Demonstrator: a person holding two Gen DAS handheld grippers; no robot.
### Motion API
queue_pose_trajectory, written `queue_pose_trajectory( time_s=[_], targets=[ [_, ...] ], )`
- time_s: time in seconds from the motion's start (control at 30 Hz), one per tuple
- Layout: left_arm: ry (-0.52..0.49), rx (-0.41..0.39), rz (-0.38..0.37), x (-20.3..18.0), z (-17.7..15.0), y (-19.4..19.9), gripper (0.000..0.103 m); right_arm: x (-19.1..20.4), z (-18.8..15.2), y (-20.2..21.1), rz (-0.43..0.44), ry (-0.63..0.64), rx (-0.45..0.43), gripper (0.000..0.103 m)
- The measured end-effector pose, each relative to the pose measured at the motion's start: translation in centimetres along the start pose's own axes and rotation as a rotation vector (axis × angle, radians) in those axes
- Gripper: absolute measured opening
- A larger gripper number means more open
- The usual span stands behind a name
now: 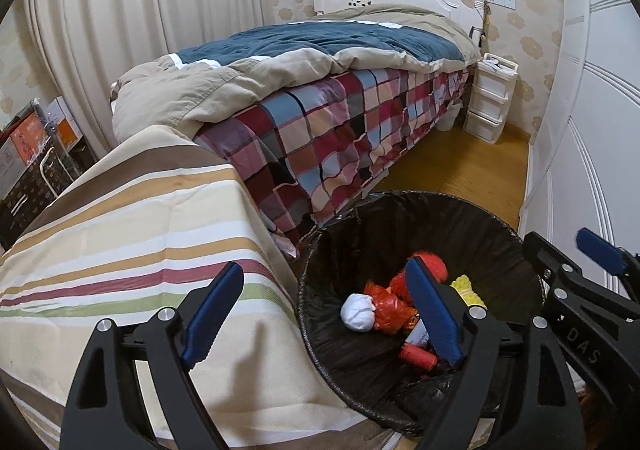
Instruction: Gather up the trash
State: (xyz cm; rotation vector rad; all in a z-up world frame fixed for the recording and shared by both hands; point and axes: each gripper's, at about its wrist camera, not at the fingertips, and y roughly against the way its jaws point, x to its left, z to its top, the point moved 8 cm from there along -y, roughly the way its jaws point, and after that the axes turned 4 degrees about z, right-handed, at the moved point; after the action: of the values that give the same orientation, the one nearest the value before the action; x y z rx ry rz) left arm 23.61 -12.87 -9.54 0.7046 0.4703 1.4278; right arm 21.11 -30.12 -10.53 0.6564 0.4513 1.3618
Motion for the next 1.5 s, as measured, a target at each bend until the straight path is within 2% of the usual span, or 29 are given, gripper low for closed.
queue_pose_trajectory(
  time_s=[0.2, 0.27, 0.43, 0.63, 0.77, 1.5],
  targets=[
    [0.017, -0.016, 0.004, 0.9, -0.1, 1.1, 0.083, 0.2, 0.1, 1.2, -0.028, 0.013, -0.023, 0.084],
    [0.025, -0.023, 0.009, 1.3, 0.0, 1.6, 0.085, 0.3, 0.1, 1.7, -0.042, 0.015, -0.031, 0.091],
    [0.05, -0.044, 0.015, 2.5, 0.1, 3.0, 0.087, 0.8, 0.0, 3.3, -0.047, 0.014, -0.06, 0.098],
    [0.06, -0.064, 0.027, 4.1, -0.4, 5.0, 0.088, 1.1, -0.7, 5.5, -0.06, -0.031, -0.115, 0.098],
    [0.079, -0.08, 0.034, 5.2, -1.0, 6.5, 0.088, 1.5, -1.4, 6.8, -0.034, -0.043, -0.102, 0.098],
    [0.133, -0.122, 0.072, 10.6, -5.9, 14.3, 0.088, 6.6, -4.9, 15.9, 0.048, 0.051, -0.122, 0.098]
  ],
)
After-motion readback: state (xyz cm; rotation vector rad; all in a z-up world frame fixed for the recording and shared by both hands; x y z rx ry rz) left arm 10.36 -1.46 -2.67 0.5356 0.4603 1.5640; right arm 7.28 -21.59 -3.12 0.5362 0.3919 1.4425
